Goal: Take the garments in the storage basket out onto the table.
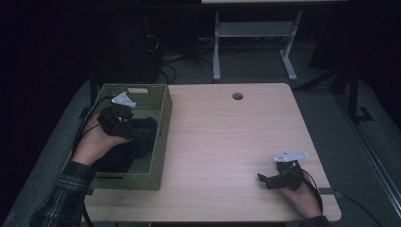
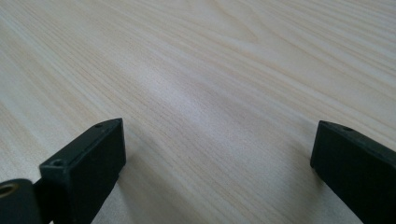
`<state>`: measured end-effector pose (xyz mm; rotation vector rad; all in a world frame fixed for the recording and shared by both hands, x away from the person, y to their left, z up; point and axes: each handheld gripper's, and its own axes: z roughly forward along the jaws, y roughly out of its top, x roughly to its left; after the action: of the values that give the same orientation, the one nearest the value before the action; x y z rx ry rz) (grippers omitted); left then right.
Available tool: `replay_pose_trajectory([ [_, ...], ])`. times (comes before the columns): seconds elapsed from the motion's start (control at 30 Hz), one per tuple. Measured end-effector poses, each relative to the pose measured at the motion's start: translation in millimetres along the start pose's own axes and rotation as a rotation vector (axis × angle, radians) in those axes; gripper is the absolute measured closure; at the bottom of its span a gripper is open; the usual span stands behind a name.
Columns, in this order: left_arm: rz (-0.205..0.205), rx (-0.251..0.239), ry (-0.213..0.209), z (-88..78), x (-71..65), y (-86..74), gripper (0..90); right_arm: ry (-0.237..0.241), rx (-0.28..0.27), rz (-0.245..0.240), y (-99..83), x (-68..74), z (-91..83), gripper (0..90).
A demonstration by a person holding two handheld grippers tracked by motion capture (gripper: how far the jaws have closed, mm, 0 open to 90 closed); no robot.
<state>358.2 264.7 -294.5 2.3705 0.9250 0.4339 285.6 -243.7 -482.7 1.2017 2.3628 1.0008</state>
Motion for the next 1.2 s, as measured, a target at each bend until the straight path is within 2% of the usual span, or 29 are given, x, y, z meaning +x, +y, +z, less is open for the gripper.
replay_pose_trajectory([
  [0.43,-0.049,0.035,0.054,0.3,15.1,-26.0,14.0,0.0,-0.003,0.001,-0.1,0.1,0.2,2.9],
  [0.67,-0.069,0.044,0.064,-0.2,19.2,-36.1,13.9,0.0,-0.003,0.001,-0.1,0.1,0.2,2.9],
  [0.97,-0.103,0.066,0.062,8.7,21.4,-51.9,13.9,0.0,-0.002,0.001,-0.1,0.2,0.1,2.9],
  [1.2,-0.099,0.079,0.07,13.4,19.5,-55.9,13.5,0.0,-0.002,0.002,-0.1,0.2,0.1,2.9],
])
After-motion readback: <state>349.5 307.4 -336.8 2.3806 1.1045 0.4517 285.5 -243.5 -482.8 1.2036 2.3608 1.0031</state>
